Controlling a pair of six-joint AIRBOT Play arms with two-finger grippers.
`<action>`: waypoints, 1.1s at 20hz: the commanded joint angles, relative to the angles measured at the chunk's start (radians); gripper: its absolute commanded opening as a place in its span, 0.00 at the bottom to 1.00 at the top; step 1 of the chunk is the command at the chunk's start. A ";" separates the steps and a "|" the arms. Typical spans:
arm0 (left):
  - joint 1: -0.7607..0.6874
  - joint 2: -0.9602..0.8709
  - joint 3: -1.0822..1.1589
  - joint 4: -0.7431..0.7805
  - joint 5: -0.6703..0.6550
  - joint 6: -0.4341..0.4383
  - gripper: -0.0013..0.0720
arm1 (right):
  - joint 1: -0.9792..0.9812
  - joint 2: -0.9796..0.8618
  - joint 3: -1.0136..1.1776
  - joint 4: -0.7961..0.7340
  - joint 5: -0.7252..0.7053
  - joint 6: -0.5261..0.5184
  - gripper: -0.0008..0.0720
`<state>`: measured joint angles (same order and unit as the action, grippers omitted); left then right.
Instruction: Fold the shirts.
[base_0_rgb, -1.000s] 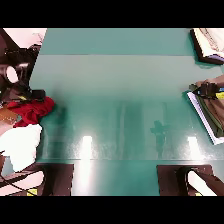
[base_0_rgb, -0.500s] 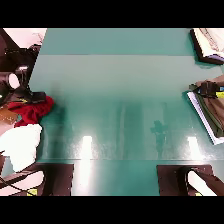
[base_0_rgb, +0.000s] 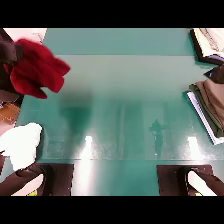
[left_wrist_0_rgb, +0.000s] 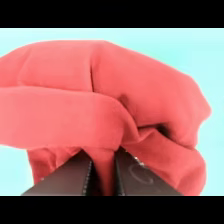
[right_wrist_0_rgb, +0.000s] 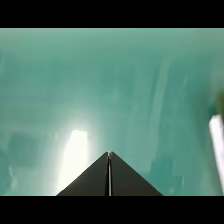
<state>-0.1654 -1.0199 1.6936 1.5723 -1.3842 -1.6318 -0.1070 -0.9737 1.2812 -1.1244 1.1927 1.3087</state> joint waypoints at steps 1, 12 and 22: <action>-0.188 0.019 0.135 -0.126 -0.029 0.016 0.05 | 0.001 0.000 0.093 0.000 -0.041 0.000 0.03; -0.541 -0.532 0.132 -0.191 0.057 0.199 0.44 | 0.001 0.001 0.163 -0.001 -0.038 0.000 0.03; -0.220 -0.402 -0.067 -0.339 -0.046 0.156 0.90 | 0.001 0.001 0.163 -0.002 -0.038 0.000 0.03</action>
<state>-0.4610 -1.4780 1.7420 1.3334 -1.4357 -1.4792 -0.1070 -0.9730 1.4429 -1.1267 1.1545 1.3083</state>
